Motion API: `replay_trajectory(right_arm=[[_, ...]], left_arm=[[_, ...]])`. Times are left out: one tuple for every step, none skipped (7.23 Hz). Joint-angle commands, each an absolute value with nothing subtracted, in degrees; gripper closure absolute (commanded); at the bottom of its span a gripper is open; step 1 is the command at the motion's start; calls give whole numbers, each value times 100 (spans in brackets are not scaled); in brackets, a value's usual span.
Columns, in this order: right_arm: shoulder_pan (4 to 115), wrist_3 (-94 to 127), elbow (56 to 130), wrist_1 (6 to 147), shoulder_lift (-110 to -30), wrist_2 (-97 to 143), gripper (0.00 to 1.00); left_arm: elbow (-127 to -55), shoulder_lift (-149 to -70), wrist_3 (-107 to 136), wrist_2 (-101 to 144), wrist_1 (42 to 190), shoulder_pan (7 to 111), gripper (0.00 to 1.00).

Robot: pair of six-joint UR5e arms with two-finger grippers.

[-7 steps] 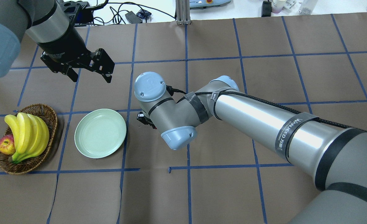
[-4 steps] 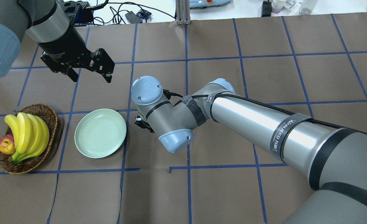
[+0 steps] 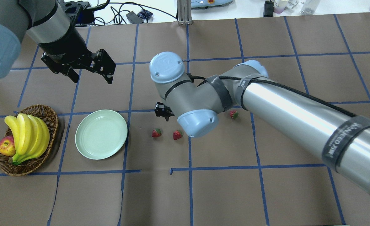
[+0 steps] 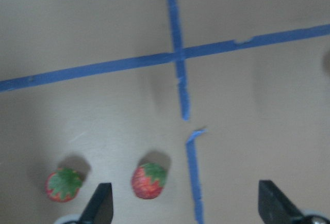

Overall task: Collect all strawberries into plate
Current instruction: 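Move the right gripper to the third strawberry and grasp it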

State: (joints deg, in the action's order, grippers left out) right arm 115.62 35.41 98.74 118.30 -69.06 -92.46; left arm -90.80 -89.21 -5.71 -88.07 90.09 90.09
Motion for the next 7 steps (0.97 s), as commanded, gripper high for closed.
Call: replay_trajectory(right_arm=[[10499,2859,10281,11810,-7075,-9308,0],[10094,2543,10649,12378,-7049,-9308,0],[9785,1992,11053,12784,-7049,-9308,0],[9556,1342,11318,13180,-7031,-9229,0],[9536,1266,11320,13227,-6988,-9220,0],[9536,1283,11329,13280,-6918,-9194,0],[9536,1283,11312,13298,-6891,-8976,15]], left_arm=[[-9079,-8921,-571,-8807,9009,9009,0],[-9079,-8930,-571,-8807,9009,9000,0],[-9079,-8930,-571,-8807,9009,9009,0],[-9088,-8930,-571,-8807,9009,9000,0],[-9088,-8938,-571,-8807,9009,9009,0],[-9088,-8930,-571,-8807,9009,9009,0],[-9088,-8938,-571,-8807,9009,9009,0]])
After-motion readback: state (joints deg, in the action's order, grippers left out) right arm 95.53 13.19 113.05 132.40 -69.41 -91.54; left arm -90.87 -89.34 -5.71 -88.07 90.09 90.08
